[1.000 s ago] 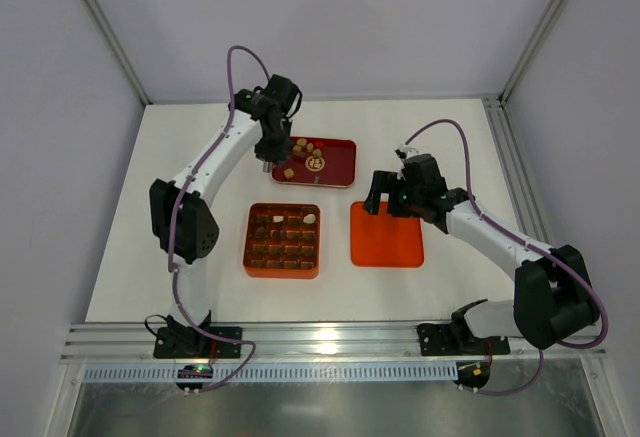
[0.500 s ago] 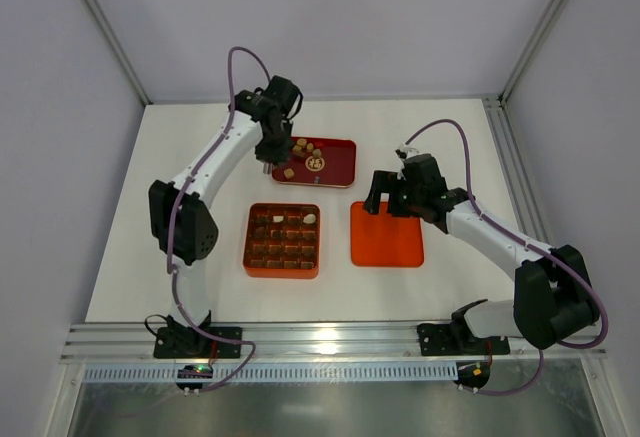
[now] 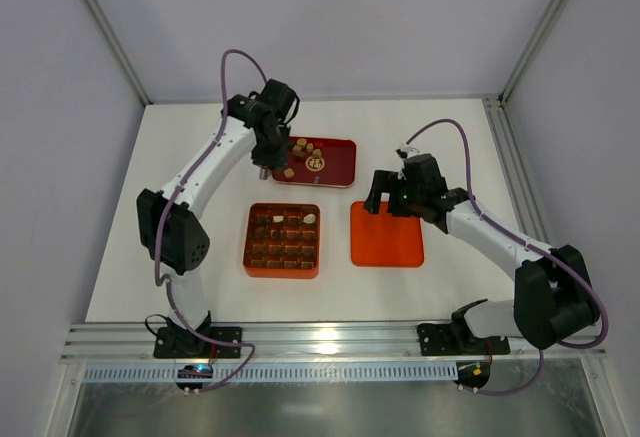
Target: Pack the chocolate
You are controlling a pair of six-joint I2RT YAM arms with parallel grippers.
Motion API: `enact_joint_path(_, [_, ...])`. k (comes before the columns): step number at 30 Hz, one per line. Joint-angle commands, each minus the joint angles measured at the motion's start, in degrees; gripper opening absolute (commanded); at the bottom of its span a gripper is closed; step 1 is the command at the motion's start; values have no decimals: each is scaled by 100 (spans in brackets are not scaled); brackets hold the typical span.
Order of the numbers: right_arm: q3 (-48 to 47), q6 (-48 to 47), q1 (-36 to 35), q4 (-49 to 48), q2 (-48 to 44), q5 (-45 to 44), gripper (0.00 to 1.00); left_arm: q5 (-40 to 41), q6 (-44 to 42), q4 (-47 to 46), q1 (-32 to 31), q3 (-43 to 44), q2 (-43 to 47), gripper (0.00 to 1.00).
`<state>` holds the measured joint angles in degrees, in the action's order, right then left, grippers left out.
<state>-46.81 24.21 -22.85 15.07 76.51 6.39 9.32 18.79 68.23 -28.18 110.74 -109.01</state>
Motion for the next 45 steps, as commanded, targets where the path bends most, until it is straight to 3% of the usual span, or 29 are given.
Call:
enact_joint_path(1, [-48, 84, 18, -101, -215, -121, 100, -97, -24, 7, -38, -131, 451, 28])
enact_joint_path(45, [-48, 445, 9, 13, -347, -578, 100, -704, 652, -108, -1092, -3022, 3518, 29])
